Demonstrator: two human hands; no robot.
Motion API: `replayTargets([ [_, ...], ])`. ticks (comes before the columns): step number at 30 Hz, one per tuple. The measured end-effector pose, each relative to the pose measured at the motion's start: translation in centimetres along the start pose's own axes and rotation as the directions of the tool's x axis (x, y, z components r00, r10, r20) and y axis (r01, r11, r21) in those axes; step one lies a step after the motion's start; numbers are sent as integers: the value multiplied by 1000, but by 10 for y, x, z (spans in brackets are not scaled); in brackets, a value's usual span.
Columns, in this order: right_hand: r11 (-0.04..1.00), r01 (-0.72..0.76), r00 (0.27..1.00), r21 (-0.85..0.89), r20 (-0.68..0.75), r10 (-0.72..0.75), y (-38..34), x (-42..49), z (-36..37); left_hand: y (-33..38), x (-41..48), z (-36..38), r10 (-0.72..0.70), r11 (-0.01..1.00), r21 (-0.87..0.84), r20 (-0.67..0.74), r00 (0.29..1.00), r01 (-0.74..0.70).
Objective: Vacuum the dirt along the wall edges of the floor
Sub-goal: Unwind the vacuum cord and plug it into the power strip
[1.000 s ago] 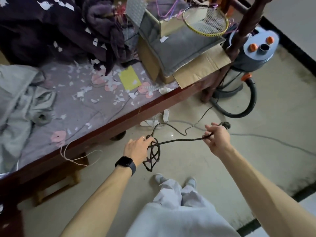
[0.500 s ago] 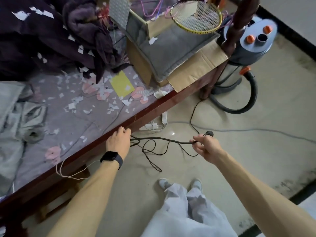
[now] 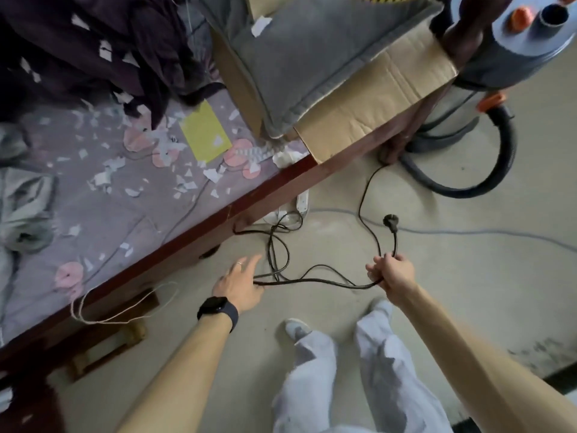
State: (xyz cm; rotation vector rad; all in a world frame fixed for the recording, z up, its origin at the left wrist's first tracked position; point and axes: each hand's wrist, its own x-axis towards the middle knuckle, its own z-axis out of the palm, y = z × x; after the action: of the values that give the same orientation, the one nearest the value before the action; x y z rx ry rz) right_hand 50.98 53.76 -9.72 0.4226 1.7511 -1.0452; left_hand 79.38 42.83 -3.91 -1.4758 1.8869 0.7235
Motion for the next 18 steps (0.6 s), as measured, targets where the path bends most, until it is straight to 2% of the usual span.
replayTargets([
  [4,1000,0,996,-6,-86,-1,26,96,-9,38,88,55,21,1000,18,5,1000,-21],
  [10,978,20,981,-209,-183,-59,85,232,-17,81,217,164,139,988,60,91,986,-145],
  [15,965,-6,983,-264,-177,-42,142,329,-16,96,313,231,281,944,156,88,956,-292],
  [18,929,63,977,-364,-170,-132,167,375,-11,105,364,257,341,913,225,38,939,-341],
])
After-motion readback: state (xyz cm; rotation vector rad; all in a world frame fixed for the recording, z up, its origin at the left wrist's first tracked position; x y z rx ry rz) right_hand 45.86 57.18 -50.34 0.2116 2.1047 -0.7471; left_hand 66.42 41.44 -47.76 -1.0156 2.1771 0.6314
